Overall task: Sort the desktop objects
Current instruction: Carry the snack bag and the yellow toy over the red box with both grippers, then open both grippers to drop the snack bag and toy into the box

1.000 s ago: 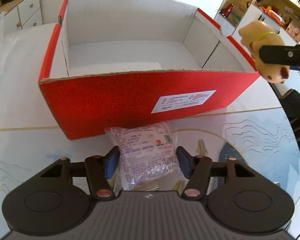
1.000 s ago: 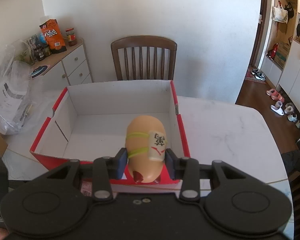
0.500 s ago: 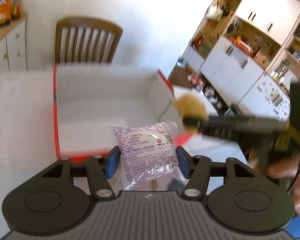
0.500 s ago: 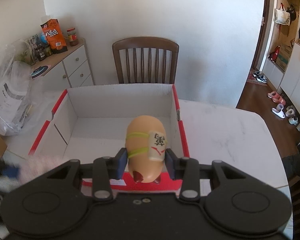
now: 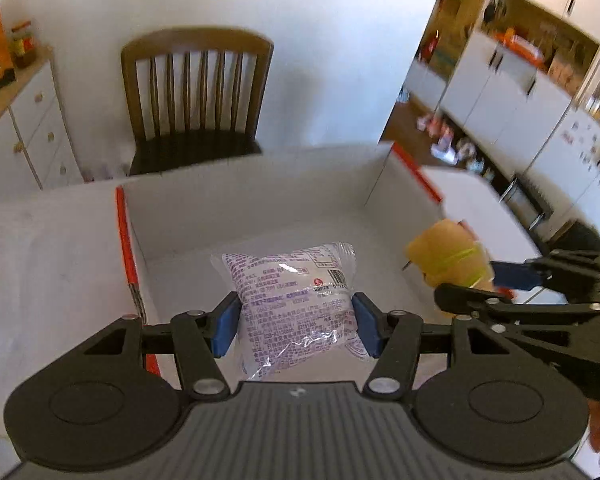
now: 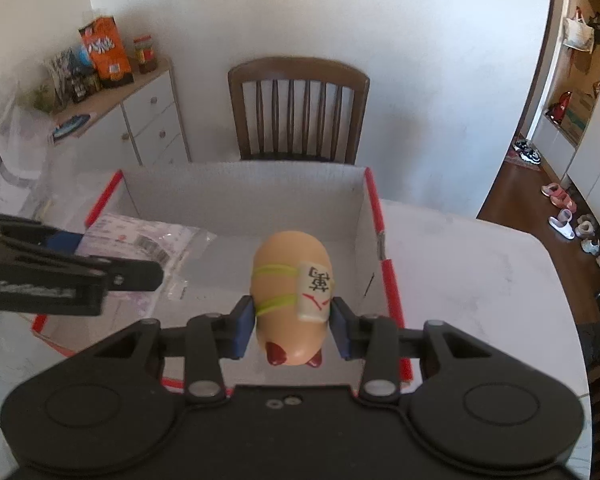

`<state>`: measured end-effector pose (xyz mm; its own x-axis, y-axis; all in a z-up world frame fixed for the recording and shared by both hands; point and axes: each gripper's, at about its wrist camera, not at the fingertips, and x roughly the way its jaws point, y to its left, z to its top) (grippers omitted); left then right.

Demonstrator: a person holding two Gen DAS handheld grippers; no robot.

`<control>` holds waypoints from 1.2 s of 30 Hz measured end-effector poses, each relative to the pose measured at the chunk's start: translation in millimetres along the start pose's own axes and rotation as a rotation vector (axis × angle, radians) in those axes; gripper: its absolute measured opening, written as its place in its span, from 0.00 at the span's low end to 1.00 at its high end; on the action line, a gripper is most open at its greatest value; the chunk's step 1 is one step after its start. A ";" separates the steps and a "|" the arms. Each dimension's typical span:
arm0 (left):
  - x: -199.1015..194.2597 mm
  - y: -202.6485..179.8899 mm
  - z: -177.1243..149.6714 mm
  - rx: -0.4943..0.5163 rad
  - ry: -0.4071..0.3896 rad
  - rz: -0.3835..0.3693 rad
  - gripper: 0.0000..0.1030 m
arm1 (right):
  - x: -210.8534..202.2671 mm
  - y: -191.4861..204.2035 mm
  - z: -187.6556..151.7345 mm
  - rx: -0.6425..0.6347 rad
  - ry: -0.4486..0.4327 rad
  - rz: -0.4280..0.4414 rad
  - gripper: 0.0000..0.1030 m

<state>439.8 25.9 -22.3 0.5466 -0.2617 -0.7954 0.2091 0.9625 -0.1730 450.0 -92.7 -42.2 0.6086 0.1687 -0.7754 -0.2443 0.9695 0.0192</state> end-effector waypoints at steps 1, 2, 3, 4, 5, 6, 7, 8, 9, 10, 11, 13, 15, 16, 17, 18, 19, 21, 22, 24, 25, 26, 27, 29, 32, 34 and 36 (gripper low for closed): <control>8.8 3.2 -3.5 0.002 0.015 0.006 0.57 | 5.9 1.7 0.4 -0.009 0.014 -0.005 0.38; 15.6 4.5 -3.2 0.004 0.035 0.011 0.57 | 10.2 4.1 0.6 -0.019 0.025 -0.014 0.38; 23.0 5.2 -2.1 0.008 0.059 0.011 0.57 | 16.3 6.6 1.3 -0.031 0.040 -0.025 0.38; 30.7 5.7 -0.4 0.012 0.086 0.009 0.57 | 21.9 8.5 2.2 -0.038 0.056 -0.028 0.38; 38.6 5.4 1.6 0.020 0.120 0.007 0.57 | 25.8 9.2 2.2 -0.039 0.071 -0.023 0.38; 44.5 4.8 4.0 0.025 0.144 0.010 0.57 | 31.2 10.4 3.2 -0.043 0.092 -0.014 0.38; 49.8 3.8 5.0 0.035 0.167 0.019 0.57 | 35.3 11.9 3.4 -0.047 0.106 -0.013 0.38; 54.5 2.8 5.2 0.045 0.183 0.036 0.57 | 38.9 13.5 3.4 -0.053 0.117 -0.016 0.38; 58.7 1.6 5.2 0.056 0.197 0.055 0.57 | 42.7 15.4 2.7 -0.061 0.132 -0.014 0.38; 63.5 1.7 6.1 0.062 0.210 0.072 0.57 | 45.4 16.6 1.5 -0.068 0.144 -0.011 0.38; 66.2 2.1 6.0 0.062 0.219 0.079 0.58 | 48.6 18.1 0.3 -0.076 0.158 -0.012 0.38; 72.2 4.2 6.6 0.057 0.239 0.084 0.58 | 52.8 19.6 -1.4 -0.089 0.176 -0.012 0.38; 77.1 6.1 7.2 0.058 0.255 0.090 0.59 | 54.7 20.1 -3.0 -0.090 0.181 -0.017 0.38; 78.6 6.6 7.5 0.060 0.258 0.091 0.59 | 55.2 20.9 -3.6 -0.092 0.183 -0.020 0.39; 79.4 6.9 7.2 0.061 0.262 0.091 0.59 | 55.3 20.9 -4.5 -0.094 0.187 -0.015 0.41; 79.7 7.9 7.1 0.059 0.264 0.088 0.59 | 55.3 21.3 -5.6 -0.098 0.192 -0.007 0.41; 79.1 8.5 7.0 0.058 0.265 0.083 0.59 | 54.4 21.2 -5.9 -0.106 0.188 -0.005 0.43; 78.0 11.2 7.8 0.048 0.261 0.080 0.60 | 50.3 23.0 -7.9 -0.125 0.173 -0.008 0.53; 76.7 11.1 7.8 0.044 0.259 0.073 0.60 | 48.7 23.3 -5.8 -0.126 0.164 -0.011 0.63; 70.7 10.6 6.4 0.039 0.248 0.061 0.60 | 41.6 22.7 -6.2 -0.129 0.139 -0.005 0.72; 68.3 10.4 7.5 0.036 0.236 0.059 0.60 | 38.2 21.8 -6.5 -0.131 0.134 0.002 0.74; 65.5 10.7 9.2 0.034 0.224 0.055 0.61 | 34.1 21.2 -6.5 -0.133 0.129 0.005 0.74; 63.7 11.7 11.6 0.032 0.214 0.049 0.62 | 28.6 20.1 -6.7 -0.133 0.123 0.007 0.74; 56.2 13.3 14.0 0.017 0.196 0.020 0.67 | 18.0 18.2 -6.4 -0.123 0.112 0.022 0.76; 41.0 10.6 16.4 0.002 0.160 0.009 0.78 | -1.6 14.6 -3.5 -0.112 0.088 0.042 0.77; 26.0 7.6 17.2 0.010 0.131 -0.007 0.79 | -15.6 10.6 -3.9 -0.105 0.069 0.050 0.78; 11.6 4.3 18.3 0.020 0.105 -0.019 0.79 | -32.7 3.3 -4.6 -0.102 0.053 0.059 0.79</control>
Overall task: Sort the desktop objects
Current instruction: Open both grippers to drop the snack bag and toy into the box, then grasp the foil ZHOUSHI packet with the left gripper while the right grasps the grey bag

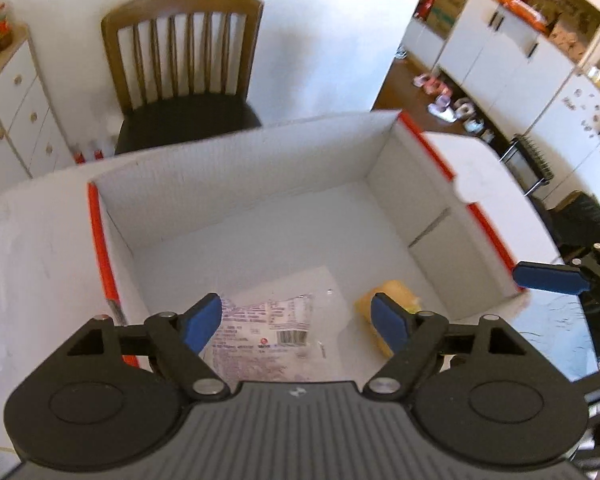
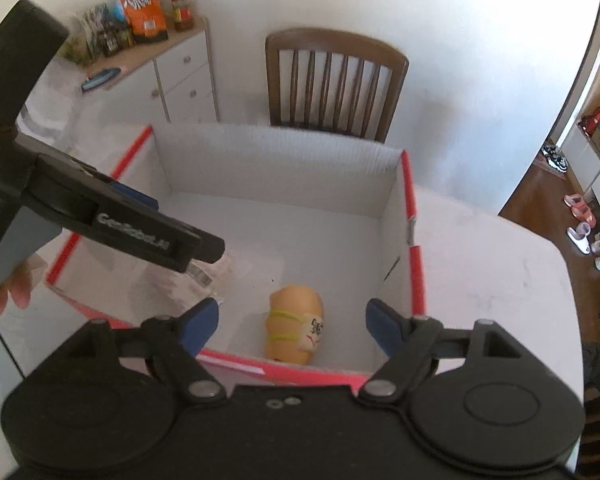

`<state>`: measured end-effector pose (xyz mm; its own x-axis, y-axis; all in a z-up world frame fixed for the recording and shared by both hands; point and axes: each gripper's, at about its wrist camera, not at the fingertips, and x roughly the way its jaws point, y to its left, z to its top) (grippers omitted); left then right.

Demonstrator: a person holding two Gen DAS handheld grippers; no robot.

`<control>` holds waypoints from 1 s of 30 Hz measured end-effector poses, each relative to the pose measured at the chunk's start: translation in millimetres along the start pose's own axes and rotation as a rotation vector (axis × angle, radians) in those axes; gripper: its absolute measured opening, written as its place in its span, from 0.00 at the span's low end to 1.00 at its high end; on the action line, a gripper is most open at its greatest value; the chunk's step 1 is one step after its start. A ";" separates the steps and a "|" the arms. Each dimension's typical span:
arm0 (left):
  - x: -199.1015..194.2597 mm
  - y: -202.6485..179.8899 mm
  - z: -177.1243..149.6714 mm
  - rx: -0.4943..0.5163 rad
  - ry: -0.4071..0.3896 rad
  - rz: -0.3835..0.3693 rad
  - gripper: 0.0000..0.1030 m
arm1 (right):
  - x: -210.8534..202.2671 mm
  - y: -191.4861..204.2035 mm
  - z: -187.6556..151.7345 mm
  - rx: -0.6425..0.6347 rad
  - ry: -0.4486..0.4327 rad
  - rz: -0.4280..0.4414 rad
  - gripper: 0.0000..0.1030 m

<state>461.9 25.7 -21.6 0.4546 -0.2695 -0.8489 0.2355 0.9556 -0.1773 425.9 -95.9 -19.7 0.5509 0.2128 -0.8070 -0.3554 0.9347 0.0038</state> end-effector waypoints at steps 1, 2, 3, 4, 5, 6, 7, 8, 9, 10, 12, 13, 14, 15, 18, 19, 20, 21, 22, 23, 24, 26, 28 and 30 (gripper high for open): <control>-7.4 -1.5 -1.9 0.005 -0.016 -0.003 0.79 | -5.3 1.2 -0.3 0.000 -0.007 -0.001 0.80; -14.8 -2.4 -3.8 0.009 -0.028 -0.006 0.79 | -12.7 1.0 -1.3 0.000 -0.015 -0.003 0.80; -21.3 -3.3 -5.4 0.012 -0.038 -0.007 0.79 | -18.3 1.0 -2.6 0.000 -0.018 -0.002 0.80; -28.6 -4.6 -7.4 0.016 -0.048 -0.009 0.79 | -22.5 1.4 -2.6 0.003 -0.021 -0.001 0.80; -35.4 -6.0 -10.1 0.020 -0.055 -0.009 0.79 | -27.5 2.3 -3.6 0.005 -0.025 -0.004 0.80; -41.6 -7.2 -13.5 0.026 -0.062 -0.006 0.79 | -32.0 3.7 -4.3 0.008 -0.029 -0.006 0.80; -48.0 -8.9 -17.2 0.031 -0.071 -0.002 0.79 | -36.4 5.2 -8.0 0.011 -0.032 -0.006 0.80; -54.4 -10.8 -21.2 0.035 -0.080 0.004 0.79 | -42.7 5.9 -10.7 0.013 -0.036 -0.006 0.80; -59.4 -12.2 -25.4 0.038 -0.085 0.005 0.79 | -45.6 7.3 -13.2 0.014 -0.040 -0.008 0.80; -65.0 -13.4 -29.0 0.041 -0.090 0.002 0.79 | -51.3 8.5 -16.9 0.014 -0.043 -0.012 0.80; -75.5 -16.0 -35.5 0.047 -0.099 -0.010 0.79 | -58.4 11.2 -21.1 0.013 -0.049 -0.016 0.80; -80.6 -18.0 -39.3 0.053 -0.106 -0.013 0.79 | -64.2 11.6 -24.4 0.015 -0.054 -0.018 0.81; -84.2 -18.6 -42.1 0.055 -0.110 -0.016 0.79 | -69.1 12.4 -27.2 0.018 -0.057 -0.019 0.81; -88.1 -19.5 -45.8 0.056 -0.114 -0.021 0.79 | -74.0 12.5 -30.9 0.023 -0.061 -0.022 0.81; -96.2 -22.4 -58.1 0.066 -0.122 -0.039 0.79 | -85.2 12.7 -42.6 0.027 -0.071 -0.035 0.82; -98.4 -23.8 -63.0 0.071 -0.125 -0.041 0.79 | -89.0 12.3 -47.5 0.032 -0.074 -0.045 0.82; -100.1 -24.9 -68.7 0.076 -0.126 -0.046 0.79 | -91.7 12.7 -51.6 0.038 -0.074 -0.050 0.82; -101.5 -25.7 -73.4 0.076 -0.124 -0.052 0.79 | -94.3 12.7 -55.1 0.043 -0.074 -0.053 0.83; -103.0 -26.2 -78.7 0.075 -0.125 -0.057 0.79 | -97.7 12.7 -60.5 0.047 -0.076 -0.060 0.83; -104.1 -26.5 -84.0 0.073 -0.124 -0.057 0.81 | -100.4 12.8 -64.7 0.049 -0.078 -0.064 0.84; -104.6 -26.4 -89.5 0.069 -0.124 -0.057 0.82 | -102.8 13.3 -70.7 0.051 -0.077 -0.068 0.85; -104.0 -25.9 -99.9 0.063 -0.120 -0.053 0.86 | -104.7 15.3 -81.0 0.053 -0.072 -0.078 0.87; -101.6 -24.4 -109.5 0.055 -0.113 -0.045 0.92 | -104.5 17.4 -93.2 0.060 -0.060 -0.073 0.89; -98.2 -23.9 -118.5 0.045 -0.106 -0.032 0.99 | -101.5 18.6 -107.9 0.069 -0.044 -0.069 0.90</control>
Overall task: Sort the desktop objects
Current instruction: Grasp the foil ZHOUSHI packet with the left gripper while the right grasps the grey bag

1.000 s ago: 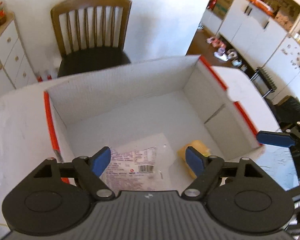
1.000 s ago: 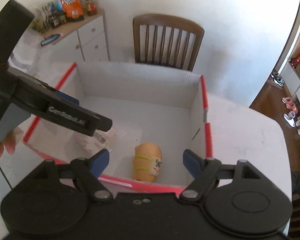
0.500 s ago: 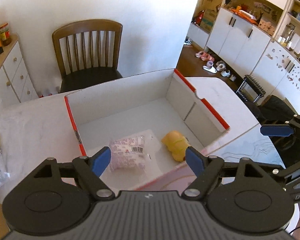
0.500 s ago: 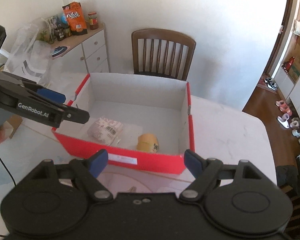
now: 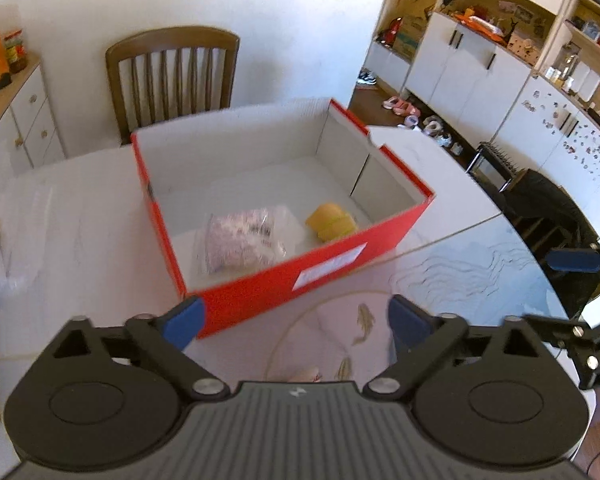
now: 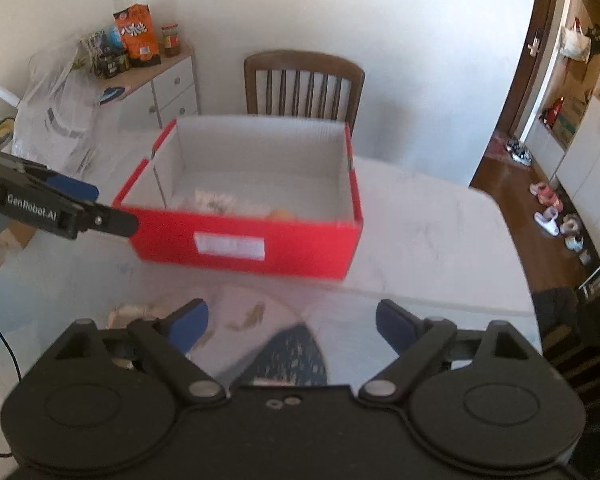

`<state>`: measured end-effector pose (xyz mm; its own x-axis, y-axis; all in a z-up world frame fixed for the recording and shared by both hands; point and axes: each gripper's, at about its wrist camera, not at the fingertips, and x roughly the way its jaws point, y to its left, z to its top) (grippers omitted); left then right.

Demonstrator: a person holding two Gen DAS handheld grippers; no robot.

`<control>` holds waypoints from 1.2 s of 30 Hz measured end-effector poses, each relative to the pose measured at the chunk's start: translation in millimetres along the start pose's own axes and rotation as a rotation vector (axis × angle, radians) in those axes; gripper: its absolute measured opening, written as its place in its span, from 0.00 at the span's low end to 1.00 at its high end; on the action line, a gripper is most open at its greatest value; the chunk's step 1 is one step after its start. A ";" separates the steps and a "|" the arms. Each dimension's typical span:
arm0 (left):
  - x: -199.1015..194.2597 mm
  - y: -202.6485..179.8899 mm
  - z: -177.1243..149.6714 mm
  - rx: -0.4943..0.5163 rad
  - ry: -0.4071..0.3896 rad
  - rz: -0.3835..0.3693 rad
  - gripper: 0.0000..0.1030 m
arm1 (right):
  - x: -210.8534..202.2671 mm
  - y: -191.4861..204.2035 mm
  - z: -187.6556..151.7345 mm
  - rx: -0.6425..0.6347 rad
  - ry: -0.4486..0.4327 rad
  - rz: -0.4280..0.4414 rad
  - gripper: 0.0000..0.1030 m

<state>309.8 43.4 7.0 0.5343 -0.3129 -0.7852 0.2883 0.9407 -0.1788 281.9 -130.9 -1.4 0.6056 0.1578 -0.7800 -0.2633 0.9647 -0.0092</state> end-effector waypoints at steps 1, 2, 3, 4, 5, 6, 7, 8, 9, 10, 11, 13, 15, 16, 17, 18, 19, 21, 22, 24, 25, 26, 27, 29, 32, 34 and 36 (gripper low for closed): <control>1.7 -0.5 -5.4 -0.005 0.001 0.010 0.99 | 1.2 0.5 -7.7 0.003 0.009 0.003 0.90; 4.4 -1.3 -9.9 -0.009 0.009 0.017 0.99 | 3.6 0.2 -15.0 0.007 0.018 0.006 0.90; 7.4 -1.8 -14.0 -0.014 0.019 0.024 0.99 | 5.7 -0.8 -21.9 0.014 0.027 0.010 0.90; 11.2 -2.3 -19.8 -0.026 0.033 0.031 0.99 | 8.2 -1.6 -27.7 0.021 0.037 0.017 0.90; 14.9 -2.8 -24.7 -0.038 0.046 0.035 0.99 | 9.5 -2.5 -34.2 0.025 0.043 0.024 0.90; 19.0 -3.5 -30.1 -0.048 0.061 0.040 0.99 | 12.0 -2.8 -40.1 0.025 0.050 0.028 0.90; 24.2 -4.7 -35.9 -0.059 0.079 0.052 0.99 | 13.1 -2.6 -44.8 0.023 0.054 0.031 0.90; 28.6 -4.8 -40.8 -0.071 0.096 0.062 0.99 | 14.7 -2.2 -48.4 0.017 0.059 0.032 0.90; 33.8 -4.5 -45.7 -0.092 0.116 0.073 0.99 | 16.5 -2.0 -52.6 0.011 0.064 0.034 0.90; 37.9 -3.8 -49.5 -0.114 0.131 0.079 0.99 | 18.3 -1.9 -55.8 0.008 0.070 0.037 0.90; 41.9 -2.6 -53.3 -0.138 0.150 0.082 0.99 | 19.9 -2.1 -59.4 0.005 0.074 0.040 0.90; 49.8 -0.9 -60.5 -0.183 0.185 0.086 0.99 | 22.4 -3.9 -65.3 0.009 0.080 0.057 0.90; 56.7 0.7 -67.0 -0.218 0.216 0.099 0.99 | 24.6 -6.6 -69.3 0.016 0.087 0.078 0.90; 60.3 2.2 -70.6 -0.237 0.229 0.109 0.99 | 25.6 -7.3 -71.1 0.016 0.089 0.084 0.90; 63.3 3.8 -73.5 -0.254 0.238 0.117 0.99 | 26.8 -8.0 -72.6 0.014 0.092 0.091 0.90; 66.3 5.3 -75.6 -0.270 0.247 0.128 0.99 | 28.5 -8.8 -74.6 0.012 0.097 0.098 0.90; 69.2 7.3 -77.8 -0.290 0.256 0.140 0.99 | 30.2 -10.0 -76.1 0.011 0.102 0.103 0.90; 73.8 10.3 -80.9 -0.321 0.264 0.150 0.99 | 34.3 -11.7 -79.5 0.013 0.114 0.113 0.90; 75.5 12.3 -82.4 -0.336 0.270 0.156 0.99 | 36.4 -12.5 -81.0 0.013 0.120 0.119 0.89; 78.7 13.9 -85.1 -0.358 0.284 0.163 0.99 | 40.4 -13.5 -83.4 0.012 0.130 0.124 0.89; 80.3 14.4 -86.8 -0.368 0.292 0.161 0.99 | 42.2 -13.9 -84.6 0.014 0.134 0.130 0.88; 81.1 14.7 -88.0 -0.377 0.295 0.160 0.99 | 43.5 -14.2 -85.7 0.014 0.139 0.137 0.87; 81.2 14.8 -89.3 -0.387 0.294 0.159 0.99 | 44.6 -14.5 -86.3 0.013 0.142 0.142 0.86; 81.7 14.7 -90.8 -0.404 0.293 0.162 0.98 | 46.4 -14.6 -87.9 0.007 0.147 0.145 0.84; 82.8 12.2 -91.1 -0.411 0.290 0.168 0.98 | 48.0 -15.8 -88.6 0.007 0.153 0.154 0.80; 82.4 11.8 -92.1 -0.410 0.283 0.171 0.97 | 48.9 -16.5 -88.5 0.007 0.156 0.155 0.76; 81.7 10.4 -91.6 -0.406 0.276 0.173 0.95 | 50.3 -17.1 -88.7 0.007 0.161 0.156 0.72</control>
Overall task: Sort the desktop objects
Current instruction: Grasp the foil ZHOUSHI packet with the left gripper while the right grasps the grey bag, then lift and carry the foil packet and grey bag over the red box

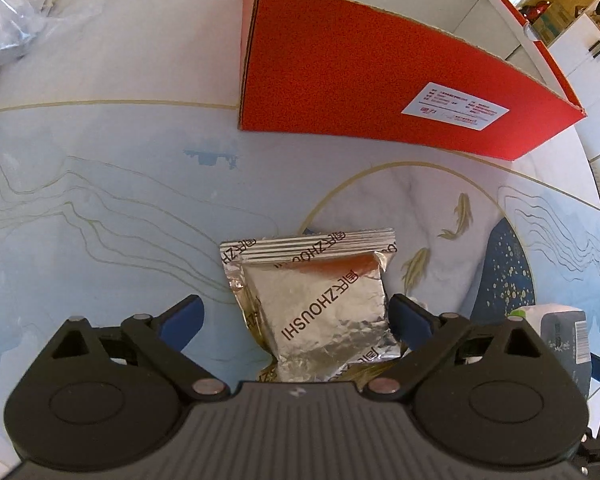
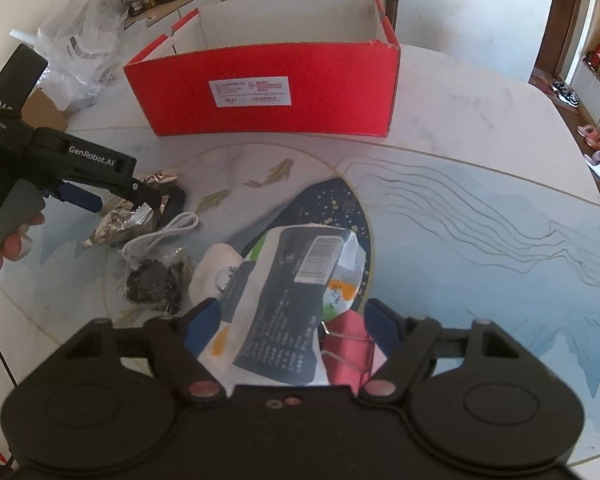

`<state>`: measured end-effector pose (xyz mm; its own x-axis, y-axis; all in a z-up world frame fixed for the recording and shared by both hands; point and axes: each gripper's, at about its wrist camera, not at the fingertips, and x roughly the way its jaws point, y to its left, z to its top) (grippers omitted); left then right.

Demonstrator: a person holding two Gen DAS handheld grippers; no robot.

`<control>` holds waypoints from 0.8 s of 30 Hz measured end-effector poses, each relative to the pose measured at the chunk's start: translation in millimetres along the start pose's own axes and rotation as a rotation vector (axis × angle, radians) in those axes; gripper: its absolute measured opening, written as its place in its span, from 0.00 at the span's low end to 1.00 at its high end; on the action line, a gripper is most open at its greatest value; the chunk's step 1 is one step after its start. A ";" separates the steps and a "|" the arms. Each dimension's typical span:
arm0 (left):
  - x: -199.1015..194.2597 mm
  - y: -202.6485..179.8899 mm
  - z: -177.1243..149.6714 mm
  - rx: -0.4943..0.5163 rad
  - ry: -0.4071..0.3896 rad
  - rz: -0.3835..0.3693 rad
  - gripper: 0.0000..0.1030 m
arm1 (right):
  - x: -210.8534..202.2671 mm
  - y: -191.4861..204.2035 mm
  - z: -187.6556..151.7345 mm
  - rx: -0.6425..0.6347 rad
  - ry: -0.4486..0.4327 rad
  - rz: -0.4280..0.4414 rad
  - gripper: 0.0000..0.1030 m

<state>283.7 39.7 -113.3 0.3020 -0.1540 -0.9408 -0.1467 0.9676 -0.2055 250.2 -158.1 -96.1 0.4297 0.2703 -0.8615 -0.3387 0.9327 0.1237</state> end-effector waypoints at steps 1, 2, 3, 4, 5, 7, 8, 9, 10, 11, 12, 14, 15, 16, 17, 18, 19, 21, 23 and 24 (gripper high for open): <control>-1.2 -0.5 -0.4 0.002 -0.006 -0.001 0.92 | 1.2 0.3 -0.2 -0.001 0.002 -0.002 0.68; -2.0 -0.9 0.0 0.003 -0.011 -0.005 0.89 | 2.2 0.1 -0.3 -0.003 0.005 -0.003 0.60; -3.0 -1.7 0.0 0.007 -0.013 -0.010 0.87 | 2.9 0.0 -0.3 -0.003 0.008 -0.004 0.57; -4.0 -2.6 -0.4 0.013 -0.016 -0.016 0.83 | 3.5 0.0 -0.2 -0.005 0.009 -0.005 0.54; -4.7 -3.0 -0.8 0.016 -0.020 -0.026 0.77 | 3.5 0.0 -0.1 -0.008 0.008 -0.007 0.50; -6.6 -3.2 -1.8 0.015 -0.024 -0.039 0.69 | 3.6 0.2 0.9 -0.011 0.006 -0.008 0.41; -6.9 -3.4 -1.4 0.008 -0.025 -0.051 0.66 | 3.5 0.6 1.3 -0.013 0.005 -0.011 0.35; -7.6 -3.4 -1.5 0.005 -0.028 -0.052 0.65 | 3.1 1.2 2.0 -0.015 0.003 -0.016 0.33; -8.2 -3.3 -1.9 0.006 -0.030 -0.053 0.64 | 2.6 1.5 2.5 -0.017 0.001 -0.021 0.30; -8.8 -2.4 -2.7 0.006 -0.034 -0.053 0.61 | 2.2 1.5 3.1 -0.014 0.000 -0.024 0.27; -9.4 -1.8 -2.9 0.006 -0.037 -0.057 0.60 | 1.8 0.8 3.8 -0.008 0.000 -0.020 0.25; -12.3 1.2 -3.6 0.006 -0.043 -0.058 0.54 | -0.4 0.0 5.3 0.005 -0.005 -0.012 0.19; -13.2 1.2 -3.3 0.007 -0.043 -0.062 0.52 | -2.7 0.1 6.5 0.008 -0.012 -0.012 0.18; -12.5 -0.1 -2.0 0.008 -0.045 -0.065 0.50 | -5.4 0.6 8.0 0.008 -0.020 -0.013 0.17; -11.5 -1.0 -2.2 0.014 -0.048 -0.067 0.49 | -7.9 1.4 9.7 0.006 -0.027 -0.012 0.15; -11.2 -1.7 -2.0 0.020 -0.049 -0.066 0.48 | -9.8 1.7 11.5 0.006 -0.033 -0.009 0.15; -11.4 -1.1 -2.1 0.021 -0.050 -0.067 0.48 | -12.0 1.7 13.4 0.008 -0.040 -0.007 0.15; -13.0 1.8 -2.6 0.014 -0.048 -0.073 0.47 | -15.2 1.1 17.3 0.015 -0.048 -0.003 0.14; -16.4 3.1 -2.4 0.005 -0.051 -0.088 0.47 | -18.8 1.0 21.4 0.021 -0.057 0.002 0.14; -19.8 2.9 -2.1 0.009 -0.057 -0.097 0.47 | -20.9 0.6 23.5 0.023 -0.063 0.004 0.14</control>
<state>275.3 45.2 -95.9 0.3672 -0.2358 -0.8998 -0.1058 0.9505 -0.2923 260.7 -157.5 -66.4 0.4804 0.2879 -0.8284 -0.3212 0.9367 0.1393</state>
